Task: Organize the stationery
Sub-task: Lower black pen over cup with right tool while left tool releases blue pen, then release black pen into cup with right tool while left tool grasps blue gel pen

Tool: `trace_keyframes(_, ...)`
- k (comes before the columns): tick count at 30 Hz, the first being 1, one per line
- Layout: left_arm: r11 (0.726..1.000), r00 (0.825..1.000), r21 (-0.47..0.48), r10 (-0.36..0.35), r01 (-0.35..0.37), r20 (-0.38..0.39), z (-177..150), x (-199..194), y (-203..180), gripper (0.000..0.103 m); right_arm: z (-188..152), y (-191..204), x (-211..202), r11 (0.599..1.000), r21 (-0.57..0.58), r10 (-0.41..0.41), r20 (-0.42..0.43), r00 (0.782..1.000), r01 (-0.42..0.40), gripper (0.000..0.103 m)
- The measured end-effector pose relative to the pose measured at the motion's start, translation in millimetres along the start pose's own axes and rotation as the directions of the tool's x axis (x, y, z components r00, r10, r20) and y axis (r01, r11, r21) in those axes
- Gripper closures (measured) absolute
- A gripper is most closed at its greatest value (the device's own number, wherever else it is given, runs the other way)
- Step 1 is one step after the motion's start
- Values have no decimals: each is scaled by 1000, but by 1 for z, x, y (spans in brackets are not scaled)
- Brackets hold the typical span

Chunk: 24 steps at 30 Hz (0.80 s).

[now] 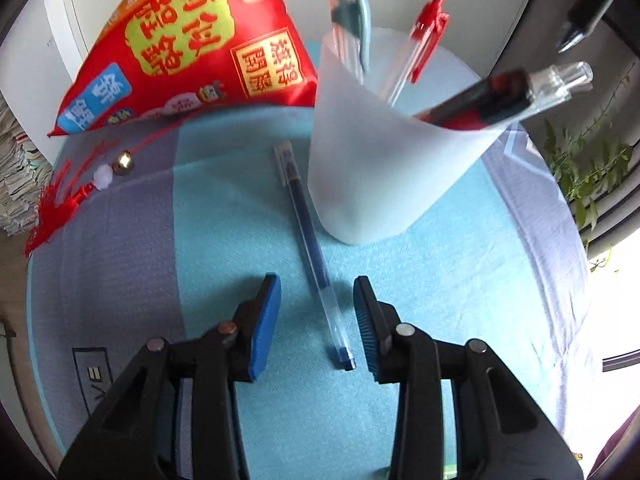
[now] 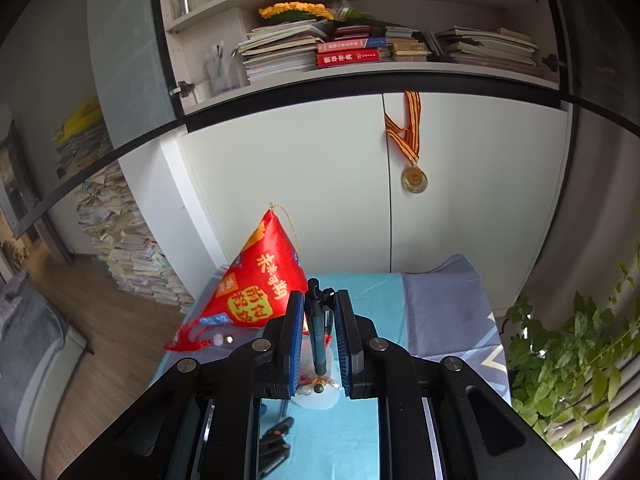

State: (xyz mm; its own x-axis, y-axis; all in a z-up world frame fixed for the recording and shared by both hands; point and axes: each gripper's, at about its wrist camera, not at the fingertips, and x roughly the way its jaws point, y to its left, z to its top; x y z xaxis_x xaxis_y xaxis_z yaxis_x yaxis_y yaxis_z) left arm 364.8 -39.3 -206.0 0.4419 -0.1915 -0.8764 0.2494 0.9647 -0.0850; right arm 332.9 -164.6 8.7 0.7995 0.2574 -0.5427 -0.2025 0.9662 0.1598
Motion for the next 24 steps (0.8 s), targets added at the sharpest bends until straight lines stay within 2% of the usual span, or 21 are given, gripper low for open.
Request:
trace_keyframes(2,1000,1000,14,26,-26,0,-1,0,-2,95,0,1,0,1000,-3,1,-2,1000,-1,87)
trace_keyframes(6,999,1000,-48,-22,21,-14,-3,-5,12,97,0,1,1,1000,0,4,-2,1000,-4,87)
trace_keyframes(12,997,994,-72,-24,31,106,-9,-55,32,97,2,1,7,1000,2,4,2,1000,-4,87)
trace_keyframes(17,997,974,-81,-2,21,227,-9,-100,44,97,-1,5,20,1000,0,1,-6,1000,-1,87)
trace_keyframes(20,996,966,-82,5,16,257,-8,-112,49,97,-5,6,28,1000,-2,-3,-19,1000,3,87)
trace_keyframes(24,996,966,-90,2,22,259,-8,-115,55,97,-7,7,37,1000,-8,-27,-12,1000,27,87)
